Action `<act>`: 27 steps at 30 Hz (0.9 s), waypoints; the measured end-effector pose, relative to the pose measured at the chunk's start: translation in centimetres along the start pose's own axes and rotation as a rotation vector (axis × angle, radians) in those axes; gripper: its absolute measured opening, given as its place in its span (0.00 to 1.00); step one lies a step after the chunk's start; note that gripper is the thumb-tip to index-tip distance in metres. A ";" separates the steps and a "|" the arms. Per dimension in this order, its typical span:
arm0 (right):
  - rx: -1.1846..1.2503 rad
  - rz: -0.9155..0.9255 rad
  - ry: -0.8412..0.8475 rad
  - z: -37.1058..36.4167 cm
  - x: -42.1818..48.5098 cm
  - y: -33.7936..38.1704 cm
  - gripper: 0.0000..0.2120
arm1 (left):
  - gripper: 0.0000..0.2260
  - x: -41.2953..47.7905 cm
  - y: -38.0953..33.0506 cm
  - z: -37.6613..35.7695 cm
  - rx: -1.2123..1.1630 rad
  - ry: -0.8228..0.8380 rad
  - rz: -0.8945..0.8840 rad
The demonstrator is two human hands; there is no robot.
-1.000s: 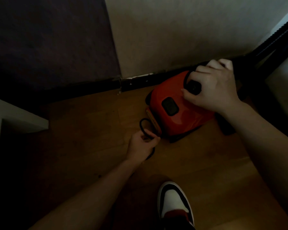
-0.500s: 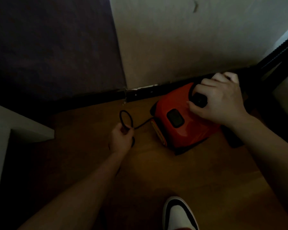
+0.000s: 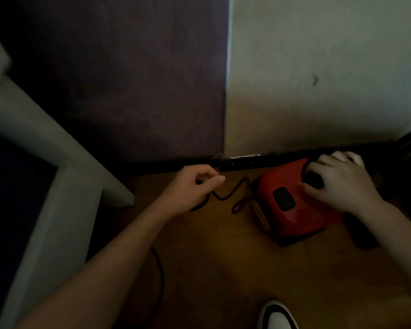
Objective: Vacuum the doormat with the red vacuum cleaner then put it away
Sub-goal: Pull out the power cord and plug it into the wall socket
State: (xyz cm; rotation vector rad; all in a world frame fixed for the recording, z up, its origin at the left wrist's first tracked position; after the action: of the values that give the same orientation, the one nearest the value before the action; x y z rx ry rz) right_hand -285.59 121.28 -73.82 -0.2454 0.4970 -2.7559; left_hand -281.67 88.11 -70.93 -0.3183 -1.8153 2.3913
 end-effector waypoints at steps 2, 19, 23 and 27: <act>-0.007 0.023 0.081 1.7 0.3 0.1 0.22 | 0.11 -0.8 -3.4 1.5 -0.002 -0.027 -0.046; 1.507 0.276 0.201 36.9 4.7 13.0 0.08 | 0.08 -8.3 -24.8 10.4 -0.227 -0.176 -0.467; 1.503 0.283 0.140 38.2 5.6 12.3 0.09 | 0.10 -10.2 -20.6 11.2 -0.418 -0.134 -0.396; 1.554 0.233 0.047 39.2 6.2 11.1 0.11 | 0.06 -11.4 -13.8 10.5 -0.003 0.012 -0.223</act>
State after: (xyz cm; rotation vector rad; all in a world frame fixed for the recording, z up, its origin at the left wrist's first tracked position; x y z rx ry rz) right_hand -279.39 97.19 -40.96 0.2499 -1.4533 -2.1243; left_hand -273.57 79.50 -53.91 -0.1225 -1.7477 2.2305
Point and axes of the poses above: each hand's wrist, its own x-axis towards the middle knuckle, its own z-axis out of the back of the hand, y = z × x, the point moved 4 cm from there along x, towards the middle knuckle, and after that the axes turned 12 degrees about -x, right-handed, at the moved point
